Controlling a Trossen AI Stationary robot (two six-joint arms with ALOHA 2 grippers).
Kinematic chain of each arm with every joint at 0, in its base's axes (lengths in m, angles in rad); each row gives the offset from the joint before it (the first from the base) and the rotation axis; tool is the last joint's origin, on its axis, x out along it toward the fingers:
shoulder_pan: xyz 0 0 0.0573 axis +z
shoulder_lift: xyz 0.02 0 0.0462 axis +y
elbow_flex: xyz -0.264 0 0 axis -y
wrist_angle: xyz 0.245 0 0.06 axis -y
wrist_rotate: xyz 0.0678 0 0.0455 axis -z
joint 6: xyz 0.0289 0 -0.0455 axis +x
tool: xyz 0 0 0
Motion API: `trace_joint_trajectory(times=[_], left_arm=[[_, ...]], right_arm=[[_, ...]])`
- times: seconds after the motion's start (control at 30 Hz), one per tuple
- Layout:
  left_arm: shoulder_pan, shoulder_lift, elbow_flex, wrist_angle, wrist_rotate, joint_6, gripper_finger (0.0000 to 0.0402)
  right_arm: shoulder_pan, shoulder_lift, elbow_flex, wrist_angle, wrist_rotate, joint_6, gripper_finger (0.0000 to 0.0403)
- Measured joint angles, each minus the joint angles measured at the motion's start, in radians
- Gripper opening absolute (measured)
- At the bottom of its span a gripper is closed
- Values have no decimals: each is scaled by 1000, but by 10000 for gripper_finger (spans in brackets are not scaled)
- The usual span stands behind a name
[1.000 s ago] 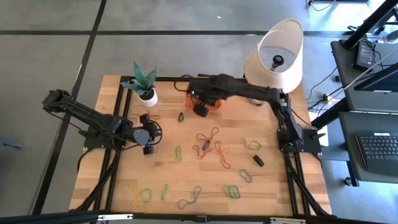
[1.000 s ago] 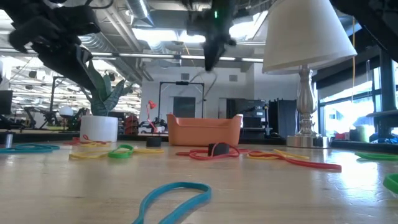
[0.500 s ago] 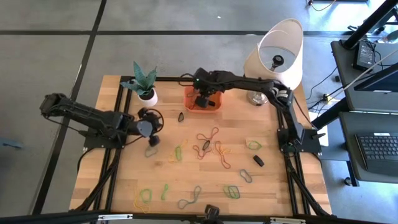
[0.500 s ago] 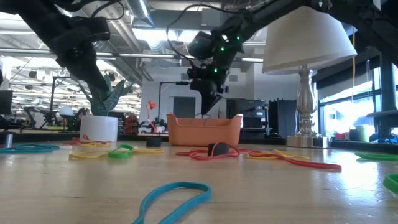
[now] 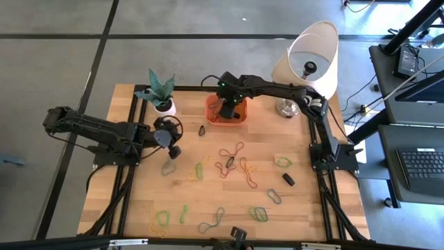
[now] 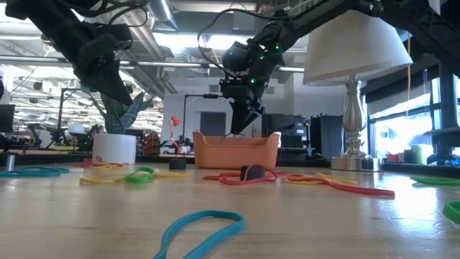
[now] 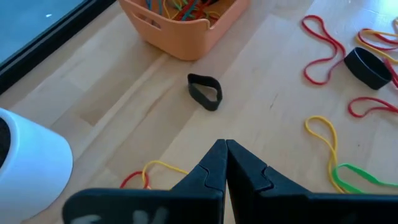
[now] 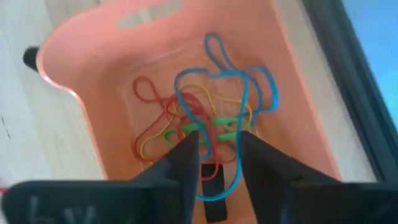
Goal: Pick and place rubber bands into bin
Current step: Put the blue rubber band into the orange bin, then put the top black rubber band into the orange bin
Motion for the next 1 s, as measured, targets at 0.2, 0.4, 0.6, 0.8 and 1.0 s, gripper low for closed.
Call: trace_joint_trajectory(times=[0.2,0.4,0.6,0.8,1.0], left_arm=[[0,0,0,0,1,1,3],[0,0,0,0,35,68,3],[-1,0,0,0,119,135,3],[-1,0,0,-15,161,181,3],[-1,0,0,-49,165,204,3]], right_arm=[[0,0,0,-48,0,38,178],[0,0,0,-72,17,156,213],[0,0,-3,-70,20,293,221],[14,0,-4,-127,156,453,205],[71,-7,-4,-133,178,503,166]])
